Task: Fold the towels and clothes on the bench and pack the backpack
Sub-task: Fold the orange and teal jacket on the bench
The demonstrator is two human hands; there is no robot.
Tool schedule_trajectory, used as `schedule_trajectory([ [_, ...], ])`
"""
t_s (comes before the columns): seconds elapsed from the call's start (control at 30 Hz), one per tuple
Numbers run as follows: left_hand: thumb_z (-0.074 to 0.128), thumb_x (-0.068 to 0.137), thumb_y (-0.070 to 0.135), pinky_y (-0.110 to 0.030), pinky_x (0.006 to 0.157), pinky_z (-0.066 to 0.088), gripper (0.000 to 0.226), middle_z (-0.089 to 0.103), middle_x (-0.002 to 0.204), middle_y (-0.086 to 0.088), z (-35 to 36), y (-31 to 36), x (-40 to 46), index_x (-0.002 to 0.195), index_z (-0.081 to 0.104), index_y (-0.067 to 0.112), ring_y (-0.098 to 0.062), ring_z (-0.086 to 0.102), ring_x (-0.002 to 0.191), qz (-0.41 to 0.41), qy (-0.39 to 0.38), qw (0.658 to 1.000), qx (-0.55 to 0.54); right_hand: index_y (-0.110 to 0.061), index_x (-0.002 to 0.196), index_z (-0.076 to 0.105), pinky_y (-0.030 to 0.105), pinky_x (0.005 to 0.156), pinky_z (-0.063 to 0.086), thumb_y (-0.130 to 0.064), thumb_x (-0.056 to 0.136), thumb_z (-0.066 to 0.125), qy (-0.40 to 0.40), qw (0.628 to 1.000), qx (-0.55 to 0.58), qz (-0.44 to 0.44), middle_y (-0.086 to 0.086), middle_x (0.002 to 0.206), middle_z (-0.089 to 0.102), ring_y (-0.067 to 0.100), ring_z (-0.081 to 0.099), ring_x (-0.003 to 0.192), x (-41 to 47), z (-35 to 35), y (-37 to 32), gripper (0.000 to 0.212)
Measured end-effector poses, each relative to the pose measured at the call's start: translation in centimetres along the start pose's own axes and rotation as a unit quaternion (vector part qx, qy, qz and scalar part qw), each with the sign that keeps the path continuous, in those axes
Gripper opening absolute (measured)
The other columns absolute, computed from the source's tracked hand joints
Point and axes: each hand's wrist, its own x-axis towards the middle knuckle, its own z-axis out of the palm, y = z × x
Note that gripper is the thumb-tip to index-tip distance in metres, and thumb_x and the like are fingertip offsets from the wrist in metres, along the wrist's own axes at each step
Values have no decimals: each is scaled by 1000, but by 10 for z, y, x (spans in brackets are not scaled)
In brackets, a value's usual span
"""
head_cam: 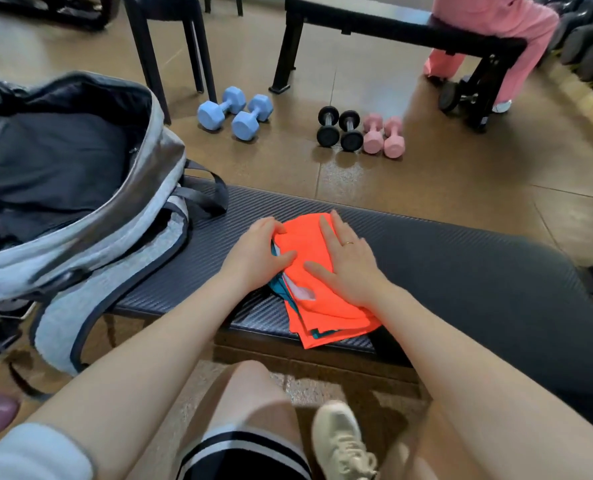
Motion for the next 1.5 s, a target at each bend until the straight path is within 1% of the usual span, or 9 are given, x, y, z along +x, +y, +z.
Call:
schedule_trajectory([
  [0.17,55,83,51,-35,74,41,33,58,83,-1,-1,9,30,78,48,19,-24,54,90,-63,-13,997,50,-18,149,18,27,116,7,-45,93,44,-1,991,113,-66,8,159,-3,20,4,146,12,-6,20,67],
  [0.23,67,75,49,-32,64,37,38,53,79,4,-7,19,45,84,46,19,-18,52,78,-67,-46,994,69,-16,141,38,18,106,19,-36,94,48,19,973,228,-31,9,154,21,16,26,138,27,-20,29,51],
  [0.33,72,69,52,-33,72,41,49,58,89,2,-15,22,62,98,53,17,-17,53,84,-102,-118,981,114,-14,126,48,26,88,37,-42,86,60,-44,982,185,17,1,123,54,17,50,115,47,-33,38,51],
  [0.43,74,68,47,-30,69,43,41,63,79,0,-21,21,65,87,65,12,-16,56,74,-141,-184,969,83,-19,110,54,22,68,39,-46,77,69,-111,959,240,103,-11,91,56,9,53,92,54,-41,35,45],
  [0.53,75,72,36,-24,57,35,27,54,64,3,-30,28,53,76,65,11,-11,47,60,-182,-210,960,-21,-20,104,59,20,70,47,-38,75,74,-178,912,341,140,-9,93,63,5,59,85,53,-48,29,37],
  [0.77,77,72,13,-14,54,39,19,57,66,8,-73,74,14,74,59,19,3,49,56,-283,-123,914,-262,-18,113,56,32,87,53,-12,76,74,-323,782,510,153,5,111,66,17,64,100,38,-88,13,42],
  [1.1,69,75,-6,-10,43,32,30,46,44,14,-208,139,-15,71,47,14,3,40,42,-376,58,840,-388,-20,119,56,26,80,51,-38,57,77,-422,731,533,58,2,112,67,14,65,101,65,-197,-75,68],
  [1.3,69,77,-1,-12,43,34,26,49,53,9,-288,134,-50,71,49,14,1,42,44,-392,180,816,-385,-28,112,53,23,77,52,-27,54,79,-480,716,507,-15,-6,105,66,7,65,93,73,-228,-170,63],
  [1.5,67,80,2,-10,45,34,21,49,46,14,-341,95,-59,74,50,13,3,42,43,-385,221,807,-390,-15,118,53,34,82,55,-17,64,74,-426,729,534,36,12,115,65,21,66,97,88,-219,-248,58],
])
